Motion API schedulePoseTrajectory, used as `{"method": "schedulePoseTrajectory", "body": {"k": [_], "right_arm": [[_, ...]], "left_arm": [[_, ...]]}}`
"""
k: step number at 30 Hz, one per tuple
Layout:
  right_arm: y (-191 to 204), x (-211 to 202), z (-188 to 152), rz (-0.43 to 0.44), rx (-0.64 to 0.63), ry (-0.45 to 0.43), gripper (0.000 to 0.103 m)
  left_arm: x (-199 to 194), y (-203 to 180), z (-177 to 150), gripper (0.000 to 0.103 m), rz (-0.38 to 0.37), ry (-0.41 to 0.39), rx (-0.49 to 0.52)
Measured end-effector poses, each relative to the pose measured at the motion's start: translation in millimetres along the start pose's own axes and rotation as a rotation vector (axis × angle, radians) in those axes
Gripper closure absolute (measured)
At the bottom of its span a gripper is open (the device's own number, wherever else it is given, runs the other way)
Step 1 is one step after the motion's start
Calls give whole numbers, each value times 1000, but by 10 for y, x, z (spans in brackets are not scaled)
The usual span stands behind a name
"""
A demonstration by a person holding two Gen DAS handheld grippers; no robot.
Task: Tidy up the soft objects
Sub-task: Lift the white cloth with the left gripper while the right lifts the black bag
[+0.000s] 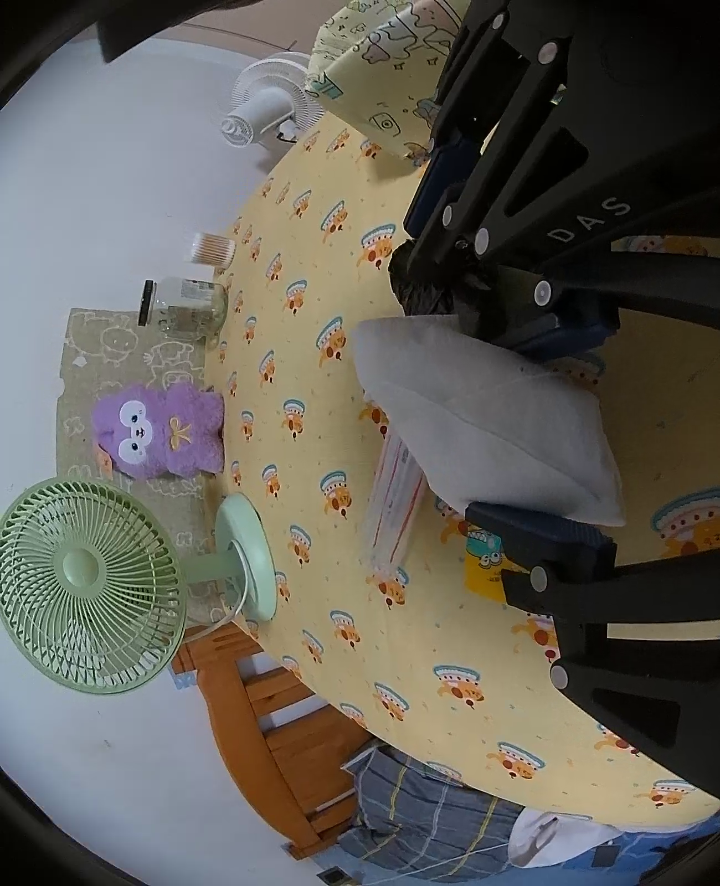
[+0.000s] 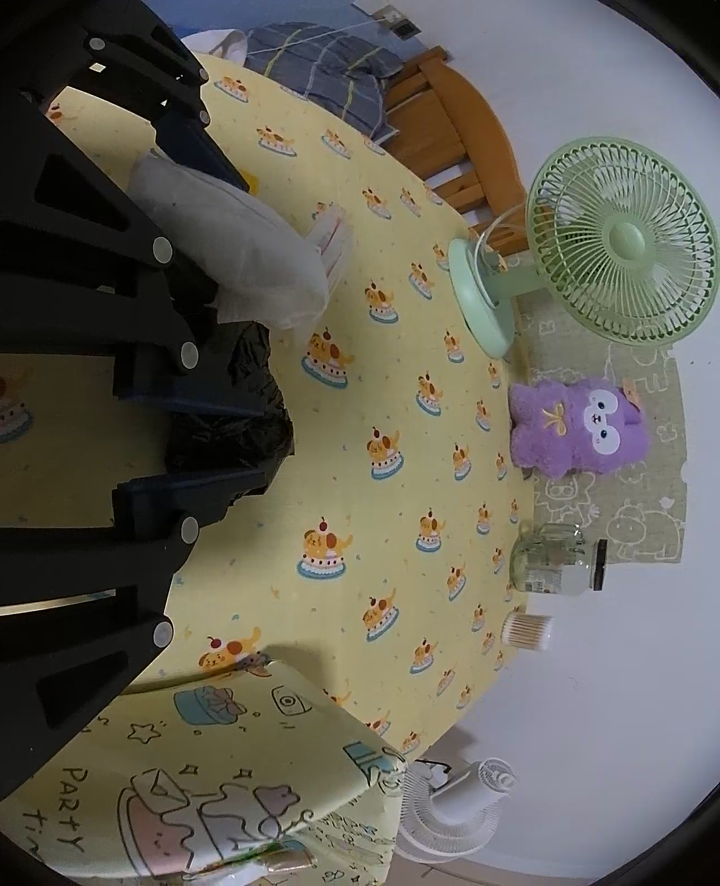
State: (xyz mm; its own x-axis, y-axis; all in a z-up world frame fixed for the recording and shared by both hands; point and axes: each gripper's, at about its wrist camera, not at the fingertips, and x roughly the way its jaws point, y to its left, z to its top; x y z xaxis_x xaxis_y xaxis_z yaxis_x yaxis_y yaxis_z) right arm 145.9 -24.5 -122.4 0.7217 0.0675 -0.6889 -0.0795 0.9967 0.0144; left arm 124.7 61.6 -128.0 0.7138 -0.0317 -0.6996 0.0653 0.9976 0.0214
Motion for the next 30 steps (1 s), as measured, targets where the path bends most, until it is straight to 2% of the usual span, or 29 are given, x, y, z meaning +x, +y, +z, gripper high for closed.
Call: {"method": "schedulePoseTrajectory", "body": {"k": [8,30], "right_arm": [[-20,-176,-12,3,-1,-26,85],[-58,-803,66,7,1,-126,85]], "left_arm": [[-152,-41,9,60,3,-22,11],[-710,-130,127,60,2,-119,5]]}}
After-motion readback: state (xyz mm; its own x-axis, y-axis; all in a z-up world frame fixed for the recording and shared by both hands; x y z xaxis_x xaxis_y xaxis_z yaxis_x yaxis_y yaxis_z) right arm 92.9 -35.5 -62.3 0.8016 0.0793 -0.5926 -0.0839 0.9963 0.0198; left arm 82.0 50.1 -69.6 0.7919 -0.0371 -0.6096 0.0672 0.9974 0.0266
